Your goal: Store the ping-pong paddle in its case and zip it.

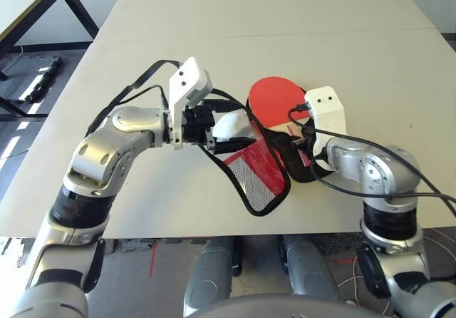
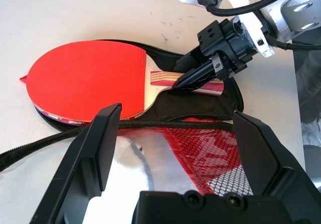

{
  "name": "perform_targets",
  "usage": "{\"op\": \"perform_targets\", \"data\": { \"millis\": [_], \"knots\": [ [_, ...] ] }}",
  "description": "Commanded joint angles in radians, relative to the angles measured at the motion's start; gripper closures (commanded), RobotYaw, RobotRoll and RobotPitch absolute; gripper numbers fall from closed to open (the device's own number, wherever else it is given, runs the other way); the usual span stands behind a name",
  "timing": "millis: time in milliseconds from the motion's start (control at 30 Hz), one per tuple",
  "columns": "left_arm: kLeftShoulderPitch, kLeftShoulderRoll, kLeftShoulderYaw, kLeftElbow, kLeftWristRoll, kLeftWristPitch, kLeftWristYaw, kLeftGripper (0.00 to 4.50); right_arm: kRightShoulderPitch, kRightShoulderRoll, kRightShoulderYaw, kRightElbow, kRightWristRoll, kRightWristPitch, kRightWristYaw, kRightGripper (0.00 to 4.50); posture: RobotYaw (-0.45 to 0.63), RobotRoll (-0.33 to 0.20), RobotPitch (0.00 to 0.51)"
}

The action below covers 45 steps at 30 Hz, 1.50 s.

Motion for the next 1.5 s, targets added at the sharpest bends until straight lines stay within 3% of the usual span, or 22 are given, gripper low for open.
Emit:
{"op": "perform_targets", "data": {
  "millis": [33, 800, 933, 1167, 1333, 1400, 1500],
  "knots": [
    [0.014, 0.002, -0.011, -0.019, 0.002, -0.001, -0.006, 0.00, 0.046, -0.016, 0.006, 0.011, 0.053, 0.035, -0.032, 3.36, -0.06, 0.000, 0.236],
    [0.013, -0.005, -0.021, 0.008, 0.011, -0.019, -0.034, 0.00, 0.120, -0.049, -0.080, -0.015, 0.330, 0.035, -0.265, 3.36, -0.09, 0.000, 0.252],
    [0.010, -0.006, -0.023, 0.009, 0.013, -0.019, -0.035, 0.00, 0.090, -0.084, -0.090, -0.029, 0.384, 0.035, -0.231, 2.09, -0.09, 0.000, 0.253],
    [-0.001, 0.012, -0.003, 0.002, 0.000, -0.002, -0.042, 0.00, 0.004, -0.372, -0.130, -0.046, 0.474, 0.018, 0.049, 0.02, -0.08, 0.000, 0.253],
    [-0.080, 0.078, 0.071, -0.056, -0.085, 0.093, -0.056, 0.00, 0.033, -0.596, -0.133, 0.041, 0.424, -0.219, 0.318, 0.02, -0.06, 0.000, 0.251],
    [-0.098, 0.121, 0.090, -0.070, -0.103, 0.118, -0.069, 0.00, 0.051, -0.638, -0.123, 0.067, 0.398, -0.296, 0.390, 0.02, -0.05, 0.000, 0.251],
    [-0.085, 0.245, 0.138, -0.070, -0.101, 0.146, -0.102, 0.00, 0.062, -0.673, -0.111, 0.121, 0.361, -0.399, 0.490, 0.02, -0.03, 0.000, 0.250]
  ]
}}
